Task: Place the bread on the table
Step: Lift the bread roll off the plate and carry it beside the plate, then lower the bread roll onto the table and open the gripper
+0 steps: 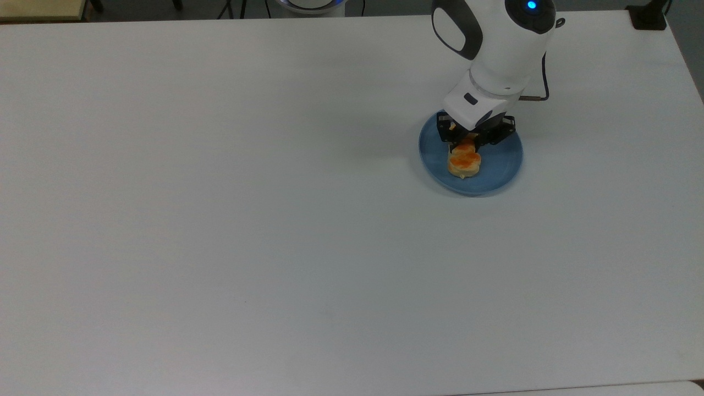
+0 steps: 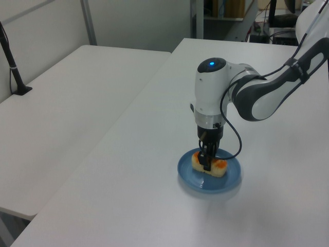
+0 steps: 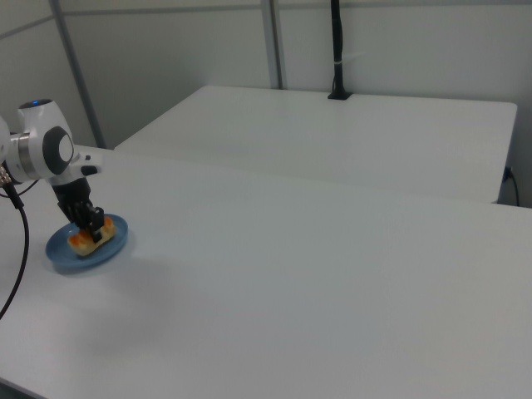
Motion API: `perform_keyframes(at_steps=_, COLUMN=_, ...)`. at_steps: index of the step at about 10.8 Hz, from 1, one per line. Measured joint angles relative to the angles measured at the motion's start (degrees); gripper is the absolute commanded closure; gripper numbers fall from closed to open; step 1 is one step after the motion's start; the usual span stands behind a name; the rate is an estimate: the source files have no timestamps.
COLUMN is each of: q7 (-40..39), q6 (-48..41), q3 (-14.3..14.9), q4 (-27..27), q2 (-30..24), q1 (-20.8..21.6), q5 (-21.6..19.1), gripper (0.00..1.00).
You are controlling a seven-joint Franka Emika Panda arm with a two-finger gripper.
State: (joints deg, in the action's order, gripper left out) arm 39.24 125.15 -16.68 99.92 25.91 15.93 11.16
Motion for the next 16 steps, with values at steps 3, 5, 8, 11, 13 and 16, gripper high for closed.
perform_keyframes(at_steps=3, q7=-1.86, q6=-2.62, q3=0.42, q4=-4.92, q2=-0.29, q1=-3.36, q5=0.07, gripper=0.7)
perform_keyframes(at_steps=5, q7=-9.28, q6=-4.22, q3=0.63, q4=-8.78, q2=-0.4, q1=-8.37, q5=0.08, gripper=0.69)
perform_keyframes(at_steps=8, q7=-22.72, q6=-4.22, q3=0.83, q4=-12.79, q2=2.57, q1=-15.88, q5=0.55, gripper=0.69)
perform_keyframes(at_steps=11, q7=-29.94, q6=-4.22, q3=0.85, q4=-15.5, q2=8.23, q1=-17.45, q5=2.96, gripper=0.69)
perform_keyframes(at_steps=13, q7=-31.06, q6=-4.17, q3=0.87, q4=-16.88, q2=10.96, q1=-18.02, q5=3.07, gripper=0.15)
perform_keyframes(at_steps=16, q7=-31.15, q6=-4.16, q3=0.88, q4=-17.69, q2=11.75, q1=-18.39, q5=3.07, gripper=0.0)
